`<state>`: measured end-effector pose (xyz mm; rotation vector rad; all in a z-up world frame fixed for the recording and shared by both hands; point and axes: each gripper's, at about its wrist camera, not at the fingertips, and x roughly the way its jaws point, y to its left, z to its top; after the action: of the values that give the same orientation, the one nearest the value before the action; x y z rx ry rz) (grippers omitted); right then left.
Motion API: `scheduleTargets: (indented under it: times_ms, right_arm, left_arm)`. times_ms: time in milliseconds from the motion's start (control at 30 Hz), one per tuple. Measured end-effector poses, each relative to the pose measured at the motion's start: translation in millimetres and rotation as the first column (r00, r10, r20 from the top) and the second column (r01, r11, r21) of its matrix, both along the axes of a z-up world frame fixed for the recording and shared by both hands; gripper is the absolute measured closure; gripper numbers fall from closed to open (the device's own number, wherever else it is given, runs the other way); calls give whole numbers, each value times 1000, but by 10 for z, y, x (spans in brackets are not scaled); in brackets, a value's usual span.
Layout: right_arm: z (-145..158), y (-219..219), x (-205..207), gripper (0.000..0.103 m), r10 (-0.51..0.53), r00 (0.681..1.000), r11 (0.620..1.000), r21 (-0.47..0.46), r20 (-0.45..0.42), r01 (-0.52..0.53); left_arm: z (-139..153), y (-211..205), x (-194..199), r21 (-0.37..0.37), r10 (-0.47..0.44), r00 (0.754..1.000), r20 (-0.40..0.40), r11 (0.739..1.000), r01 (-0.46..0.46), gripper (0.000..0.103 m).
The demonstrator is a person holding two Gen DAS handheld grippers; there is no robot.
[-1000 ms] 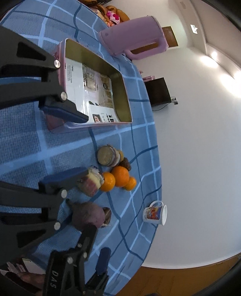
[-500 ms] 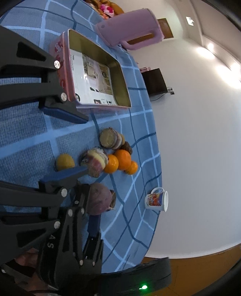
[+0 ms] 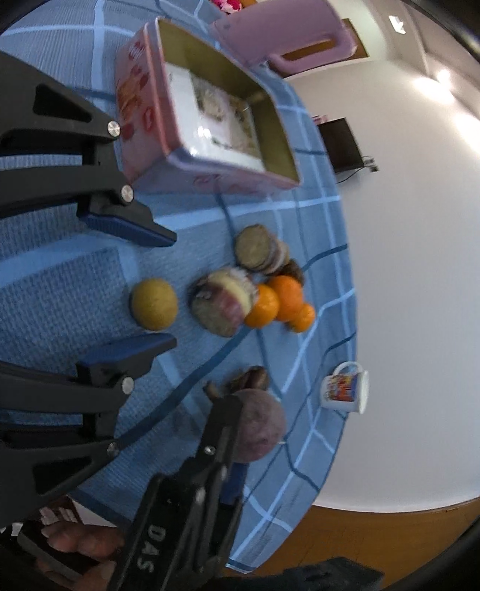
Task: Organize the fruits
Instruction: 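Grasp the large purple beet with the right gripper while the left gripper grasps a small yellow fruit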
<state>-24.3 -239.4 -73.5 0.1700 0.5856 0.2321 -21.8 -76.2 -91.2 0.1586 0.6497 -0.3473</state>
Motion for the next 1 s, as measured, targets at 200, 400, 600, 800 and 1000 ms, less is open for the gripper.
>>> scheduleTargets:
  times_ms: [200, 400, 600, 800, 1000]
  right_arm:
    - [-31, 20, -9, 51, 17, 1000, 1000, 3, -1, -17]
    - [-29, 73, -15, 51, 33, 999, 999, -12, -4, -33]
    - [-24, 120, -20, 51, 43, 999, 999, -25, -3, -43]
    - [14, 122, -50, 51, 38, 999, 999, -31, 17, -37]
    - [47, 135, -86, 51, 39, 998, 999, -35, 41, -38]
  left_arm:
    - [-21, 49, -4, -29, -8, 1000, -4, 1000, 8, 73]
    - [35, 97, -40, -45, -15, 999, 29, 999, 16, 73]
    - [99, 137, -46, -56, -5, 999, 53, 998, 8, 73]
    - [160, 153, -74, -58, 0, 996, 90, 998, 5, 73]
    - [213, 160, -116, -63, 2, 993, 120, 998, 6, 73]
